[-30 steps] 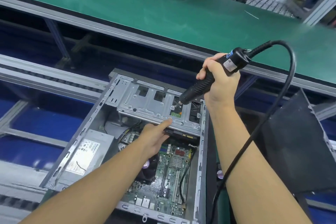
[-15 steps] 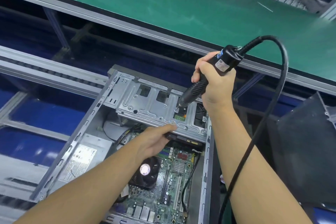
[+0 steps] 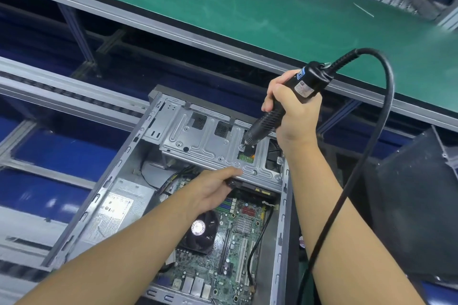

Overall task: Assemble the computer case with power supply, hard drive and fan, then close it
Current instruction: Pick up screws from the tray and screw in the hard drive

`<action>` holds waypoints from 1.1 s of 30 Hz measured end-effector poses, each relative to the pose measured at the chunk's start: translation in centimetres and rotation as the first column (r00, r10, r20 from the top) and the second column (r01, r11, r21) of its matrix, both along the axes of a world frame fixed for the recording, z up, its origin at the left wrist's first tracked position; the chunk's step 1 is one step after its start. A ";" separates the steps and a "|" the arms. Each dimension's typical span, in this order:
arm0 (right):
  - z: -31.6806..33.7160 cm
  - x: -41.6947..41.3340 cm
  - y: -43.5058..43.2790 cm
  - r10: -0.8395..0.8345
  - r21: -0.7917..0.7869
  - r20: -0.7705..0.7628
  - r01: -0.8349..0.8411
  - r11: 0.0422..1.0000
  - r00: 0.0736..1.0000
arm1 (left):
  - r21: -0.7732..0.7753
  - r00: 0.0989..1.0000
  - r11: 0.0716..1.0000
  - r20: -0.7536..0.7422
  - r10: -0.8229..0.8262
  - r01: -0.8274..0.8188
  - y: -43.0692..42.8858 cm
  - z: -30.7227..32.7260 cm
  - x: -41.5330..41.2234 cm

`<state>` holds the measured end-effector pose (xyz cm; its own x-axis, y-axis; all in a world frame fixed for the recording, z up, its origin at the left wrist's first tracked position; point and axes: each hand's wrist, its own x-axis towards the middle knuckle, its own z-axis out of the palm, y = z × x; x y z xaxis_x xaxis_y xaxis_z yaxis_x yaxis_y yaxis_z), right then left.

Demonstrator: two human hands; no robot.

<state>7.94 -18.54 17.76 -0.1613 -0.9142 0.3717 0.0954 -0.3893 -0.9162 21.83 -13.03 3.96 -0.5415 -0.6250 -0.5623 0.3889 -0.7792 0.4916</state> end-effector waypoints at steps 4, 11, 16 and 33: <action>0.2 0.4 -0.4 0.035 0.016 -0.073 -0.034 0.999 0.997 | -0.005 1.000 1.000 -0.016 -0.003 0.003 -0.1 0.0 0.0; 0.4 1.3 -0.7 0.068 0.068 -0.137 -0.059 0.996 0.988 | -0.004 1.000 1.000 -0.023 0.012 -0.012 -0.1 0.4 0.0; 0.5 1.2 -0.8 0.076 0.071 -0.143 -0.066 0.995 0.987 | 0.000 1.000 1.000 -0.008 0.008 -0.008 0.0 0.7 0.1; 2.2 -0.8 1.0 0.036 -0.027 0.033 -0.035 0.999 0.999 | -0.187 0.551 0.660 0.733 -0.400 0.728 0.0 4.4 4.1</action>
<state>7.10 -17.58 20.01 -0.1420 -0.9096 0.3906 0.1400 -0.4090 -0.9017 25.98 -13.05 8.35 -0.5229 -0.5536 -0.6481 -0.5538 -0.3573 0.7521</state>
